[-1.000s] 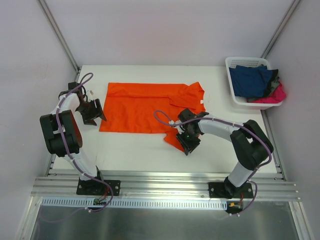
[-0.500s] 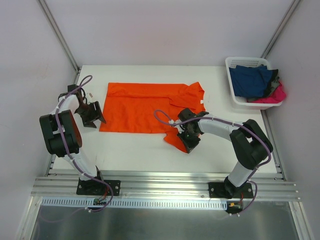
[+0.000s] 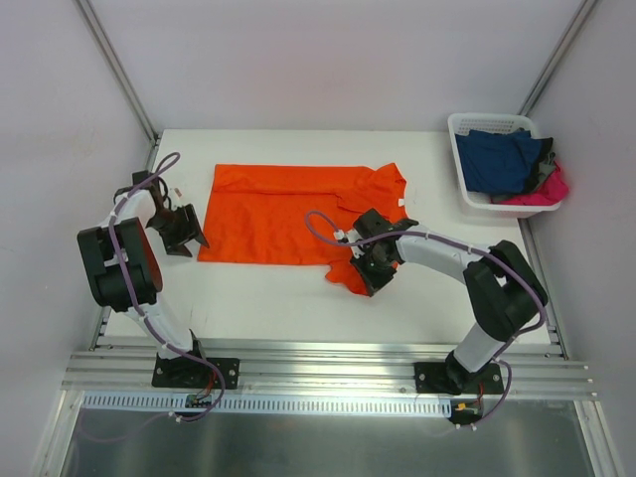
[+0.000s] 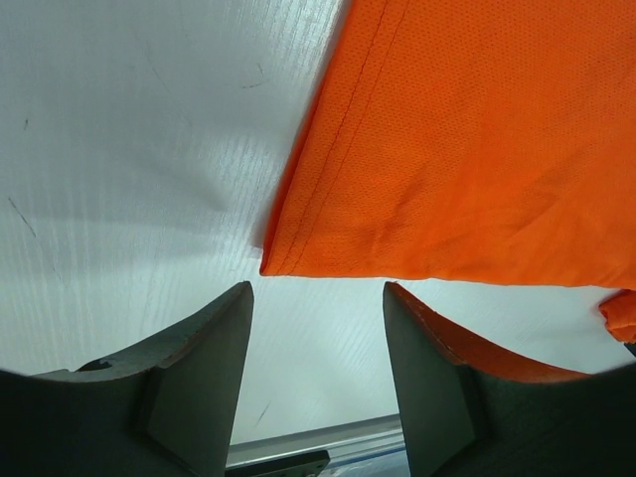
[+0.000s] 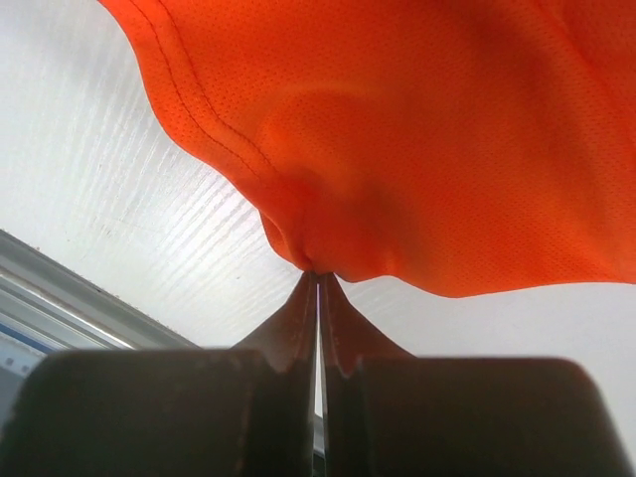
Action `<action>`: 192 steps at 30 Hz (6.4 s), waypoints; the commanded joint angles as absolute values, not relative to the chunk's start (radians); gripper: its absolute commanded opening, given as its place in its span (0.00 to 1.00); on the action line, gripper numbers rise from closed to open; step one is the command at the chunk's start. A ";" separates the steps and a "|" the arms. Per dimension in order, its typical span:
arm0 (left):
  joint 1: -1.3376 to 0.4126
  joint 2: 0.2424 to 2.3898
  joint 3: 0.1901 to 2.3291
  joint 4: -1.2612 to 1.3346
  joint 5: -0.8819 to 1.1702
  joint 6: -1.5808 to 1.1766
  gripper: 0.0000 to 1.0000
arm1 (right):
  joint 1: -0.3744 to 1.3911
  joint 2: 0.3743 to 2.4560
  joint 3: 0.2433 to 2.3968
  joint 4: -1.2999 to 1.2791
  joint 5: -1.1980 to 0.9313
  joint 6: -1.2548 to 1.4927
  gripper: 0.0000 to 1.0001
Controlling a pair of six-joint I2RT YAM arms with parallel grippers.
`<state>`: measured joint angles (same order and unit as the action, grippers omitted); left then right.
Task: Fold and stack the t-shirts
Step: Grap the side of the flattened tshirt closest away from the robot with both arms, then fold the other side of the tshirt into a rectangle
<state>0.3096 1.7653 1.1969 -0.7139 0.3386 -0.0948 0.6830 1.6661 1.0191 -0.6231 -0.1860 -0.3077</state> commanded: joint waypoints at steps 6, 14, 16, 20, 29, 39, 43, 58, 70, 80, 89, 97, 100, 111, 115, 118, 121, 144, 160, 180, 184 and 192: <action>0.321 1.809 1.210 -0.724 0.380 -0.133 0.53 | 0.680 1.605 1.042 -0.611 -0.160 -0.327 0.01; 0.322 1.844 1.223 -0.726 0.383 -0.141 0.50 | 0.673 1.611 1.055 -0.612 -0.156 -0.331 0.01; 0.324 1.847 1.224 -0.724 0.385 -0.141 0.47 | 0.673 1.615 1.060 -0.612 -0.156 -0.333 0.01; 0.330 1.856 1.229 -0.726 0.385 -0.143 0.25 | 0.669 1.626 1.068 -0.612 -0.156 -0.333 0.01; 0.336 1.845 1.223 -0.726 0.379 -0.152 0.00 | 0.664 1.635 1.081 -0.607 -0.158 -0.336 0.01; 0.364 1.790 1.209 -0.727 0.364 -0.146 0.34 | 0.661 1.618 1.069 -0.600 -0.155 -0.339 0.01; 0.367 1.801 1.197 -0.726 0.365 -0.147 0.34 | 0.660 1.615 1.066 -0.600 -0.152 -0.341 0.01; 0.367 1.887 1.204 -0.727 0.413 -0.163 0.26 | 0.646 1.614 1.072 -0.598 -0.141 -0.347 0.01; 0.370 1.859 1.235 -0.742 0.440 -0.161 0.00 | 0.600 1.614 1.098 -0.578 -0.115 -0.350 0.00; 0.367 1.819 1.288 -0.767 0.483 -0.144 0.00 | 0.545 1.588 1.152 -0.560 -0.080 -0.367 0.01; 0.365 1.796 1.344 -0.781 0.509 -0.143 0.00 | 0.496 1.546 1.172 -0.540 -0.058 -0.373 0.01; 0.351 1.841 1.408 -0.784 0.514 -0.146 0.00 | 0.449 1.546 1.223 -0.545 -0.048 -0.382 0.00; 0.333 1.876 1.463 -0.784 0.512 -0.149 0.00 | 0.439 1.557 1.253 -0.545 -0.043 -0.383 0.01; 0.288 2.006 1.638 -0.782 0.528 -0.135 0.00 | 0.416 1.644 1.371 -0.534 -0.026 -0.403 0.01; 0.279 2.052 1.713 -0.782 0.535 -0.129 0.00 | 0.411 1.675 1.397 -0.525 -0.017 -0.413 0.01; 0.278 2.074 1.759 -0.784 0.552 -0.118 0.00 | 0.408 1.693 1.410 -0.519 -0.008 -0.420 0.01; 0.278 2.088 1.798 -0.784 0.575 -0.107 0.00 | 0.399 1.709 1.433 -0.511 -0.006 -0.428 0.01; 0.227 2.240 1.982 -0.773 0.522 -0.081 0.00 | 0.368 1.954 1.740 -0.492 0.055 -0.492 0.00; 0.232 2.218 1.951 -0.758 0.520 -0.083 0.99 | 0.370 1.993 1.741 -0.466 0.161 -0.503 0.72; 0.198 2.178 1.847 -0.756 0.569 -0.129 0.99 | 0.411 1.845 1.511 -0.548 -0.182 -0.282 0.72; 0.183 2.204 1.859 -0.755 0.551 -0.115 0.99 | 0.411 1.905 1.555 -0.545 -0.201 -0.268 0.72; 0.169 2.236 1.937 -0.755 0.540 -0.075 0.98 | 0.380 2.037 1.696 -0.543 -0.207 -0.223 0.72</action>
